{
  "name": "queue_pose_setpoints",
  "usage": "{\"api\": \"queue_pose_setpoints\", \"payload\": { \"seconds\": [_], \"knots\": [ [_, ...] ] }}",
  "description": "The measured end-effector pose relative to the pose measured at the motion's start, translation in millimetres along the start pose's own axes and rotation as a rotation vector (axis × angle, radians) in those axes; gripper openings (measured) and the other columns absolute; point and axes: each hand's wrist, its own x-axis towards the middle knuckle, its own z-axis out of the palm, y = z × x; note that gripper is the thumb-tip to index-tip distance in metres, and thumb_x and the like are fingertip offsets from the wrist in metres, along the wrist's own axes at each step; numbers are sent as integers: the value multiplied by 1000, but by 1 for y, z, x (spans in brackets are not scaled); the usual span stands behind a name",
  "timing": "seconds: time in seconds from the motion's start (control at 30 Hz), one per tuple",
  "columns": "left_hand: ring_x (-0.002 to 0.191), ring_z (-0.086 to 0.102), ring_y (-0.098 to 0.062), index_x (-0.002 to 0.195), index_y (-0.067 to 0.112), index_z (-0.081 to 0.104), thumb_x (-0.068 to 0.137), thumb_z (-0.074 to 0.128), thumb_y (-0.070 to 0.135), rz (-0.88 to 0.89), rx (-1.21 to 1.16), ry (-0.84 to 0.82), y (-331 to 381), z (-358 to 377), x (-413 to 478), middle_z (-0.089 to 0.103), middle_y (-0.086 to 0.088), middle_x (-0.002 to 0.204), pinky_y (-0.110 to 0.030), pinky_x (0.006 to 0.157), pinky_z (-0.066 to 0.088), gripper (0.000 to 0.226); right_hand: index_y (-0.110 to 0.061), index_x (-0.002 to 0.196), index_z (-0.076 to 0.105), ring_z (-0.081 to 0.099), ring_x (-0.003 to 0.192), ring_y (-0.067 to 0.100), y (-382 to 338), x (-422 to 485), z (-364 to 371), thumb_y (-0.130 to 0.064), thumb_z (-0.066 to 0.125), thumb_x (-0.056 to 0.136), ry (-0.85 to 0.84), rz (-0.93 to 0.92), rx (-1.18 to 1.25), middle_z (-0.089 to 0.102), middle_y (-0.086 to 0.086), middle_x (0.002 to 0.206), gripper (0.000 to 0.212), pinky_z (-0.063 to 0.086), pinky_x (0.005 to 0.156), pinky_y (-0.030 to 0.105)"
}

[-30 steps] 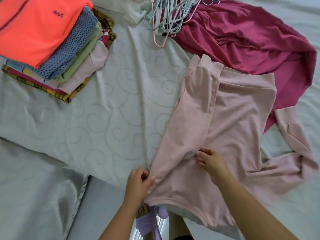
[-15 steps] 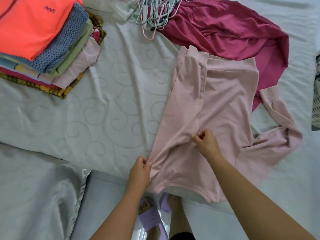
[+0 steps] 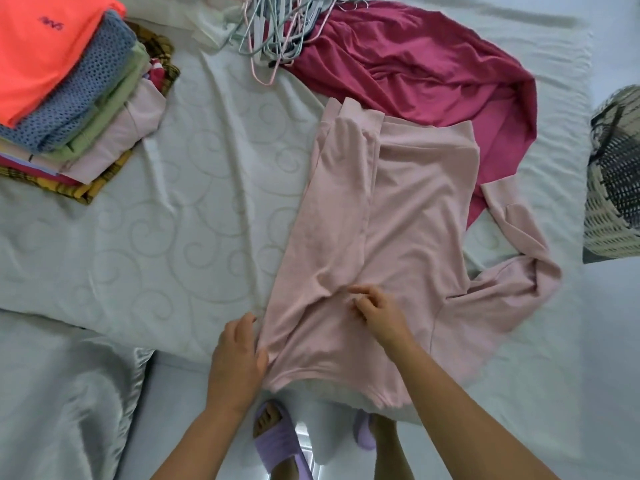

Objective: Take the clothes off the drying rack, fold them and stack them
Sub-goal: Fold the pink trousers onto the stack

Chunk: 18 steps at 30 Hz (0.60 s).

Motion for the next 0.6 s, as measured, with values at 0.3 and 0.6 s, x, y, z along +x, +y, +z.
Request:
{"api": "queue_pose_setpoints", "payload": {
  "seconds": [0.3, 0.6],
  "knots": [
    [82, 48, -8, 94, 30, 51, 73, 36, 40, 207, -294, -303, 155, 105, -32, 48, 5, 90, -14, 72, 35, 27, 3, 115, 57, 47, 113, 42, 20, 34, -229, -17, 55, 81, 764, 104, -384, 53, 30, 118, 40, 34, 99, 44],
    [105, 47, -14, 117, 22, 51, 56, 43, 72, 258, 15, -288, 236, 167, -12, 52, 4, 117, -22, 87, 44, 79, 0, 100, 63, 60, 67, 17, -8, 53, -280, -18, 59, 89, 358, 354, 349, 66, 7, 76, 21, 52, 57, 25]
  ]
}}
